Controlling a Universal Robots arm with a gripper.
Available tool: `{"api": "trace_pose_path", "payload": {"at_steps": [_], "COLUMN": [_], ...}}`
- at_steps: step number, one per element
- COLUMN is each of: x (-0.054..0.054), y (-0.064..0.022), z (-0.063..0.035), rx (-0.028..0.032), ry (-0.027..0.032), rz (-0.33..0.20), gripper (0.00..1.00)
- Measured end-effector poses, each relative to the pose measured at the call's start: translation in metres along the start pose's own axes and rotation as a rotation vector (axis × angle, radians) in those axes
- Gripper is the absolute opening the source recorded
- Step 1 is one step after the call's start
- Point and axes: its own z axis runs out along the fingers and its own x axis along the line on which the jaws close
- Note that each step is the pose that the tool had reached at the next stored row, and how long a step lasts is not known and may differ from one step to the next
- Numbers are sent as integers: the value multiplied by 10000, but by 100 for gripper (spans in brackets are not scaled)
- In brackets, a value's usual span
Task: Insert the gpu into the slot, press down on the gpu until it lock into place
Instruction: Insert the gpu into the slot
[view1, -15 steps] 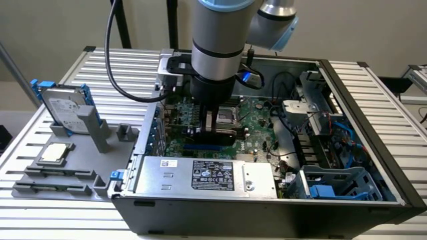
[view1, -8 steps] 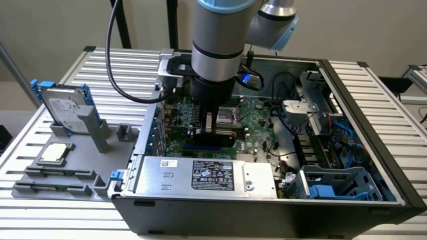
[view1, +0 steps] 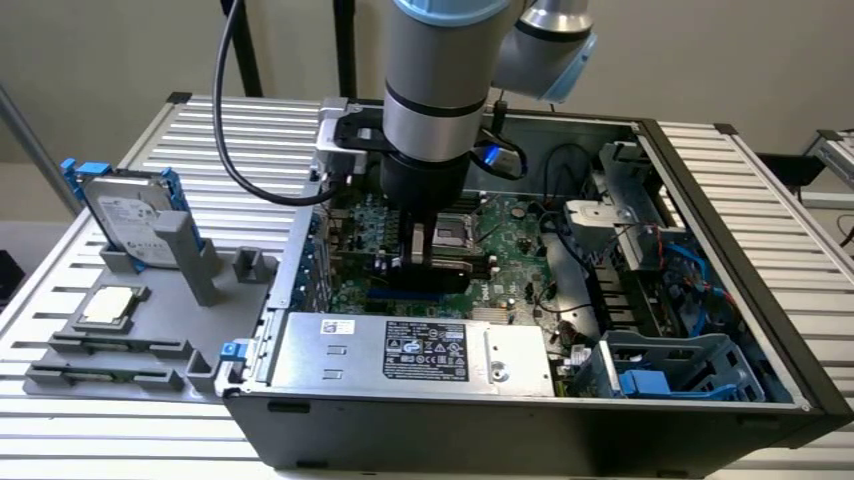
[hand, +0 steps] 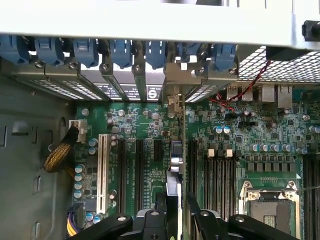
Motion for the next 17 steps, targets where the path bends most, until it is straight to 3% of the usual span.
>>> {"api": "trace_pose_path", "payload": {"at_steps": [10, 17], "x": [0, 1], "y": [13, 21], "z": [21, 32], "rx": [-10, -23], "ry": [9, 62], "rz": [2, 5], "gripper": [26, 26]}}
